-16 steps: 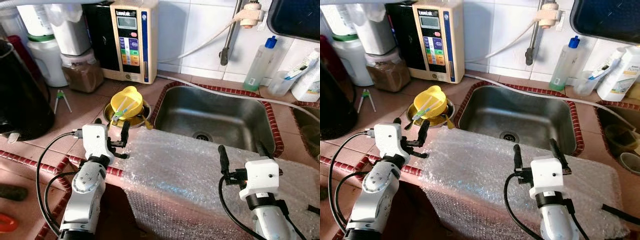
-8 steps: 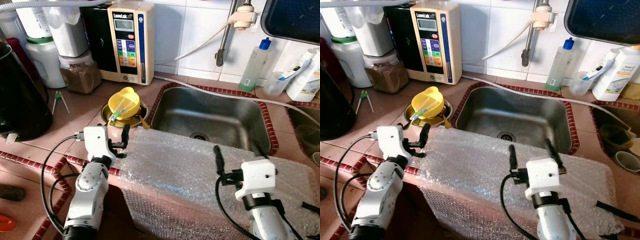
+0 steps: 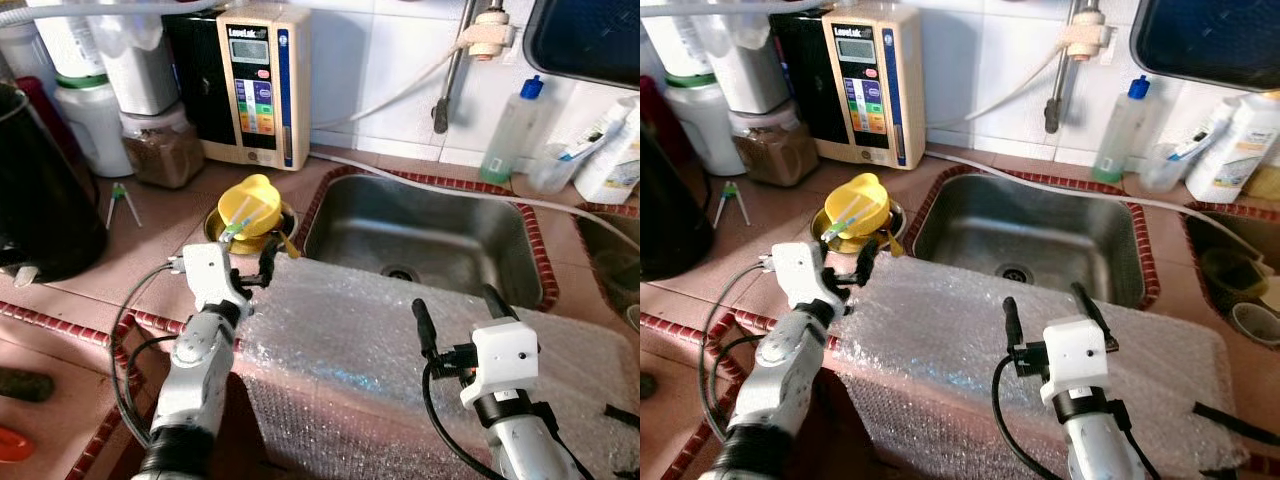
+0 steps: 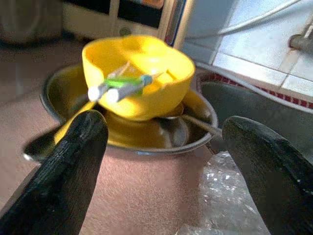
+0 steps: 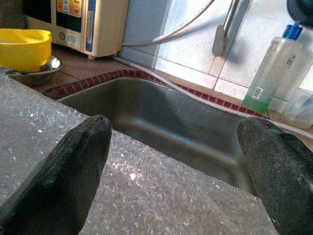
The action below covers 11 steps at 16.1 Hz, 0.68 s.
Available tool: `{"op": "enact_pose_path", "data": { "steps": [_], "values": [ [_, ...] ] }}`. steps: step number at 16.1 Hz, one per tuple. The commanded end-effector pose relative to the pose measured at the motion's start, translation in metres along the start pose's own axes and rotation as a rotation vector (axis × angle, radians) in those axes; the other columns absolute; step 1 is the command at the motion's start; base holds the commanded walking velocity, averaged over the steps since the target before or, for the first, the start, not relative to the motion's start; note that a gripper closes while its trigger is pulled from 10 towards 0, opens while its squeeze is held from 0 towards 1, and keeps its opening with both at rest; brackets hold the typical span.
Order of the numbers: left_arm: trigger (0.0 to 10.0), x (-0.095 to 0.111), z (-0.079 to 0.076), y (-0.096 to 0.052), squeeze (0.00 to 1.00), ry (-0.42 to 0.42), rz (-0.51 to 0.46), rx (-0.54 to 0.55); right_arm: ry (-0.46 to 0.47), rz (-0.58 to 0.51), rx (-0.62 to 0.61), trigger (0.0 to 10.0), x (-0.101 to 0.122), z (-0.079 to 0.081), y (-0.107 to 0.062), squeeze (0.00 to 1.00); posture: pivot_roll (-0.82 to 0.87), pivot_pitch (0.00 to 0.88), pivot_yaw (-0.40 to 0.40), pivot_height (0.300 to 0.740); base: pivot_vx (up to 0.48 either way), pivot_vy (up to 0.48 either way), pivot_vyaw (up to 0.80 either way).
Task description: Kitchen organization
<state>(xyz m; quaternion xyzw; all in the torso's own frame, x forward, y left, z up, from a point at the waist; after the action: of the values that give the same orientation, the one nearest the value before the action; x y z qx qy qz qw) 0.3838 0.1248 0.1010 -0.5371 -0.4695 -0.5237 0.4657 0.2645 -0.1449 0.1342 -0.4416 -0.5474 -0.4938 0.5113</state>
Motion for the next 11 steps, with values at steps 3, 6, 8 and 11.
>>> {"op": "enact_pose_path", "data": {
  "steps": [3,6,8,11],
  "values": [
    [10.0,0.003,0.006,0.01,0.0,-0.044,-0.01,0.04,-0.003,-0.02,0.013,10.0,0.008,0.001,-0.001,0.0,0.0,0.0,0.024,0.74,0.0,0.0,0.0],
    [10.0,0.003,0.015,0.018,0.0,-0.093,-0.016,0.083,-0.011,-0.016,0.015,10.0,0.009,0.001,-0.003,0.0,-0.02,0.0,0.029,0.74,0.0,0.0,0.0],
    [10.0,0.008,0.018,0.021,0.0,-0.097,-0.029,0.089,-0.019,-0.011,0.018,10.0,0.009,0.002,-0.006,0.0,-0.03,0.0,0.03,0.74,0.0,0.0,0.0],
    [10.0,0.006,0.031,0.025,0.0,-0.132,-0.02,0.146,-0.024,-0.009,0.019,10.0,0.009,0.002,-0.007,0.0,-0.04,0.0,0.031,0.74,0.0,0.0,0.0]
  ]
}}
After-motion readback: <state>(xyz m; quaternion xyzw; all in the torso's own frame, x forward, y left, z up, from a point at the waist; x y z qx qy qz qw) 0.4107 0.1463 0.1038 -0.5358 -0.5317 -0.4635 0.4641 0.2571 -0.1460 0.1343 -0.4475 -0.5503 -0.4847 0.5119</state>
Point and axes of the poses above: a point about 5 cm out from each wrist's last joint towards the gripper, its own y axis pointing out of the wrist towards the gripper, its own x axis along the axis of the wrist's last joint, z = x × y, the point moved 6 cm from there along y, pointing out of the wrist towards the gripper, and after that the axes turned 13 degrees about y, right-handed, at the moved point
